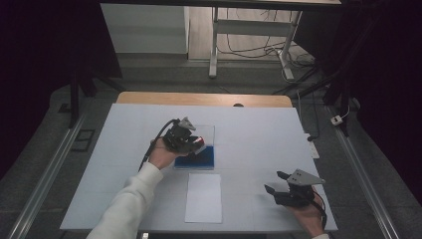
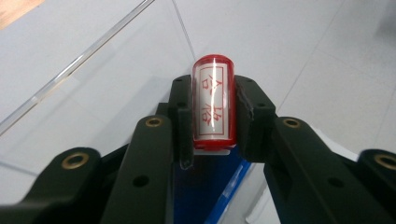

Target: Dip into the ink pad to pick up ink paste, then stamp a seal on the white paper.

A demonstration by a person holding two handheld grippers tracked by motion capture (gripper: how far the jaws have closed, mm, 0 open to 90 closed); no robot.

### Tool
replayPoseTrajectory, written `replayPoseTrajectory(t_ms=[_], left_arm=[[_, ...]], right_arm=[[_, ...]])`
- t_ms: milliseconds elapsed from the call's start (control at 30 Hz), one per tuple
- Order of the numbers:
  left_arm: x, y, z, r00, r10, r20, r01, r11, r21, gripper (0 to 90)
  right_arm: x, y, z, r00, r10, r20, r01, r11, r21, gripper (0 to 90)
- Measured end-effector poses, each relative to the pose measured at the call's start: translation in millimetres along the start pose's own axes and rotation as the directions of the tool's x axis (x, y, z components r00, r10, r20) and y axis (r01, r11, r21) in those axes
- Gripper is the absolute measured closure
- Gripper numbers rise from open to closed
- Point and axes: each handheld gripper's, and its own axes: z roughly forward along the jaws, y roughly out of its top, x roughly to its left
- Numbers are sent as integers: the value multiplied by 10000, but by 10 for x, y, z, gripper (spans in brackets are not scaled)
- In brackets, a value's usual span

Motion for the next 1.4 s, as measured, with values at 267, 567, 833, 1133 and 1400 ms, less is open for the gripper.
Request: replayPoseTrajectory(t_ms=[267, 567, 833, 1133, 1400], left_arm=[[-67, -64, -145, 9998, -6, 221, 12, 9996, -277, 702], [-160, -173, -323, 9995, 56, 319, -40, 9987, -513, 701], [-185, -281, -413, 9991, -135, 412, 164, 9974, -708, 701], [-212, -340, -477, 9980, -194, 598, 246, 9959, -873, 701], [-314, -416, -540, 9974, -3, 715, 64, 9964, -848, 700]], right_arm=[[-12, -17, -29, 9999, 10, 124, -10, 10000, 6, 292], [8, -12, -42, 9999, -118, 125, 119, 9999, -31, 293], [30, -11, -36, 9998, -166, 148, 165, 9999, 26, 293], [28, -16, -39, 9996, -181, 206, 179, 9998, 80, 293], [37, -10, -47, 9998, -167, 103, 168, 9999, -11, 293]])
